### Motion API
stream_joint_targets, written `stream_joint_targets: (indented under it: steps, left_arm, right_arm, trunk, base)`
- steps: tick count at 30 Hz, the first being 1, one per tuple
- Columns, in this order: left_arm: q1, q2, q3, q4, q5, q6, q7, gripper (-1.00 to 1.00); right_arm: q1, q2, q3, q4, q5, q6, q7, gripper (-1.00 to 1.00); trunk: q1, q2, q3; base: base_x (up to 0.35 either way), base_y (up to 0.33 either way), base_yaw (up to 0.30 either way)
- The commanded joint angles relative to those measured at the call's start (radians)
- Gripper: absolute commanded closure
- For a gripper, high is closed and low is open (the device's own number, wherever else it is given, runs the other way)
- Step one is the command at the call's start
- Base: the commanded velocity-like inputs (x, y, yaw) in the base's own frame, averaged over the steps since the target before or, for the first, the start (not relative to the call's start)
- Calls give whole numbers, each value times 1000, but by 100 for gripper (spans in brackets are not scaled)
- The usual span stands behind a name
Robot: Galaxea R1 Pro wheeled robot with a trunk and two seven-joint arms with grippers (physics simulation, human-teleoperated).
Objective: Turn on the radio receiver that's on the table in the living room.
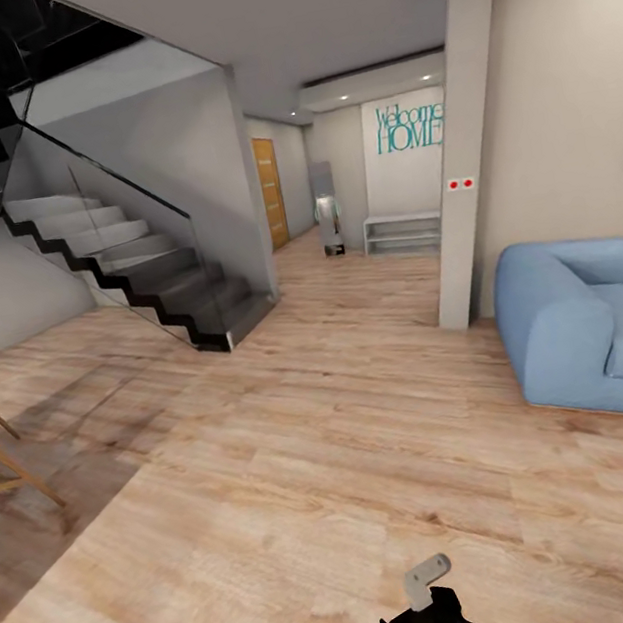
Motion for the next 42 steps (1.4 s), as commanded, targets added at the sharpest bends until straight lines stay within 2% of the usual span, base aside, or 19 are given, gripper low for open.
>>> stream_joint_targets:
  steps: [1,11,21,42]
  left_arm:
    - [0,0,0,0,0,0,0,-100]
    - [0,0,0,0,0,0,0,-100]
    - [0,0,0,0,0,0,0,-100]
    - [0,-1,0,0,0,0,0,-100]
  right_arm:
    - [0,0,0,0,0,0,0,-100]
    - [0,-1,0,0,0,0,1,-100]
    - [0,-3,-1,0,0,1,74,-100]
    - [0,-4,-2,0,0,2,78,-100]
  trunk:
    - [0,0,0]
    - [0,0,0]
    - [0,0,0]
    - [0,0,0]
  base:
    - [333,0,0]
    - [333,0,-128]
    - [333,0,-294]
    - [333,41,-300]
